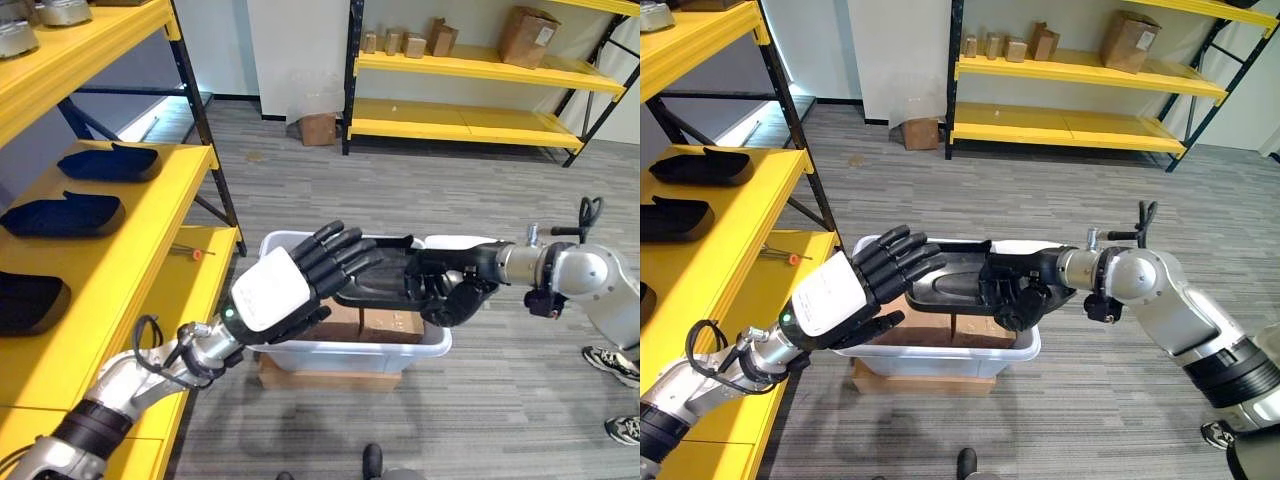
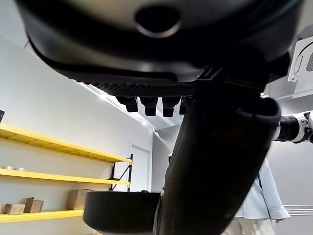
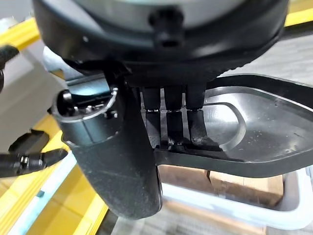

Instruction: Move parts from the plastic box to the shelf.

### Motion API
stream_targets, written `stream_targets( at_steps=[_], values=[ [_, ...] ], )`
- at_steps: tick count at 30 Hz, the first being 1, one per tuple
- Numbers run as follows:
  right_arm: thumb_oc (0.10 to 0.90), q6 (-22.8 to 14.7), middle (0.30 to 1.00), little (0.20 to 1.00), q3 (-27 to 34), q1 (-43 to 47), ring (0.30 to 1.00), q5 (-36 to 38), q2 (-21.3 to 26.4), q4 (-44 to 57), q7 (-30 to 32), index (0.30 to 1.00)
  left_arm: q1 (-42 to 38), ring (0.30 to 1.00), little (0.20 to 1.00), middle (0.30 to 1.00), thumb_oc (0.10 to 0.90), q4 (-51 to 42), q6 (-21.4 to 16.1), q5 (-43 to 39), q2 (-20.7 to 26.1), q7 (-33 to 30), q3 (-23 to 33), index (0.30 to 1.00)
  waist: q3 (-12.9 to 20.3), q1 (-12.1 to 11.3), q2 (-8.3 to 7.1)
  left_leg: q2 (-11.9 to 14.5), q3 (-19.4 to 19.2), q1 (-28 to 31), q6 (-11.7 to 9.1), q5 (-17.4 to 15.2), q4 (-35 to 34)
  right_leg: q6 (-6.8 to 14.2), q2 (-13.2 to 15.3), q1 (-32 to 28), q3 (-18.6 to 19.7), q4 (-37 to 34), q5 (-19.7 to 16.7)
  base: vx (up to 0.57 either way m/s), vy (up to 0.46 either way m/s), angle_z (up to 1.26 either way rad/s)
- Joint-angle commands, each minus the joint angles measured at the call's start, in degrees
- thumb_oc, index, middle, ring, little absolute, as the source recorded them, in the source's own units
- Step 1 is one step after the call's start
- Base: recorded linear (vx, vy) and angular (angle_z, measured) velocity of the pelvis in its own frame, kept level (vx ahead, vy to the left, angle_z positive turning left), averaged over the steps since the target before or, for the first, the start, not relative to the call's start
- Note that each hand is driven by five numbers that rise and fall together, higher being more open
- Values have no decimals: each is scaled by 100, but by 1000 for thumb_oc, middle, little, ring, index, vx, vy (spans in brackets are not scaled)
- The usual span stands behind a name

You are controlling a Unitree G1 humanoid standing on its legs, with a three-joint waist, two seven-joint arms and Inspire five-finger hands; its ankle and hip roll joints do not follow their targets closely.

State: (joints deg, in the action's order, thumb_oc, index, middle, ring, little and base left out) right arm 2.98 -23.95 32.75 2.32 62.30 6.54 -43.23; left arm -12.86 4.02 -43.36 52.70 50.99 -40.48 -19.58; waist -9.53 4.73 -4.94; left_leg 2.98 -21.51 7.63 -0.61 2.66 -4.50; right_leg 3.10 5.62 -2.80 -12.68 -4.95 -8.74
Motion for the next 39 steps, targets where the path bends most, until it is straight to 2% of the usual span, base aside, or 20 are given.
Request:
stream_targets(
  at_steps=[1, 4, 13, 16, 23, 31, 39],
  values=[
    [400, -62, 300, 300, -157, 1218, 300, 355, 147, 180, -338, 300, -457, 1000, 1000, 1000, 900, 79, 49, -47, 46, -818, 121, 1000, 556, -43, -65, 188, 495, -3, -204, -419, -50, 479, 52, -342, 78, 246, 731, 0, 0, 0],
    [400, 115, 300, 300, -342, 1275, 300, 262, 159, 212, -589, 300, -496, 1000, 1000, 1000, 900, 126, 88, 17, 21, -906, 109, 1000, 558, -53, -81, 191, 512, -10, -210, -412, -50, 469, 50, -343, 78, 249, 732, 0, 0, 0],
    [400, -5, 300, 300, -686, 1412, 300, 358, 215, 102, -623, 300, -641, 1000, 1000, 1000, 900, 190, 101, 29, 27, -920, -4, 1000, 565, -54, -119, 214, 537, -9, -210, -401, -50, 464, 42, -334, 94, 271, 727, 0, 0, 0],
    [400, -4, 300, 300, -617, 1396, 300, 344, 233, 92, -509, 300, -642, 1000, 1000, 1000, 900, 162, 12, -139, -13, -657, -10, 1000, 557, -40, -123, 218, 541, -4, -208, -405, -50, 466, 39, -334, 117, 265, 720, 0, 0, 0],
    [400, -287, 300, 300, -412, 1418, 300, 510, 291, 191, -315, 300, -528, 1000, 1000, 1000, 900, 160, -59, -141, -11, -685, 23, 1000, 570, -7, -120, 226, 526, 5, -209, -412, -50, 474, 35, -328, 151, 258, 717, 0, 0, 0],
    [400, -185, 300, 300, -303, 1491, 300, 477, 154, 354, -79, 300, -539, 1000, 1000, 1000, 900, 164, -68, -112, -134, -595, -89, 1000, 574, 5, -103, 230, 529, 15, -209, -421, -50, 472, 24, -336, 185, 238, 713, 0, 0, 0],
    [400, -167, 300, 300, -273, 1573, 300, 783, 24, 441, -48, 300, -518, 1000, 1000, 1000, 900, 179, -71, -125, -178, -625, -119, 1000, 575, -9, -97, 236, 540, 14, -211, -418, -50, 468, 25, -342, 186, 237, 725, 0, 0, -1]
  ],
)
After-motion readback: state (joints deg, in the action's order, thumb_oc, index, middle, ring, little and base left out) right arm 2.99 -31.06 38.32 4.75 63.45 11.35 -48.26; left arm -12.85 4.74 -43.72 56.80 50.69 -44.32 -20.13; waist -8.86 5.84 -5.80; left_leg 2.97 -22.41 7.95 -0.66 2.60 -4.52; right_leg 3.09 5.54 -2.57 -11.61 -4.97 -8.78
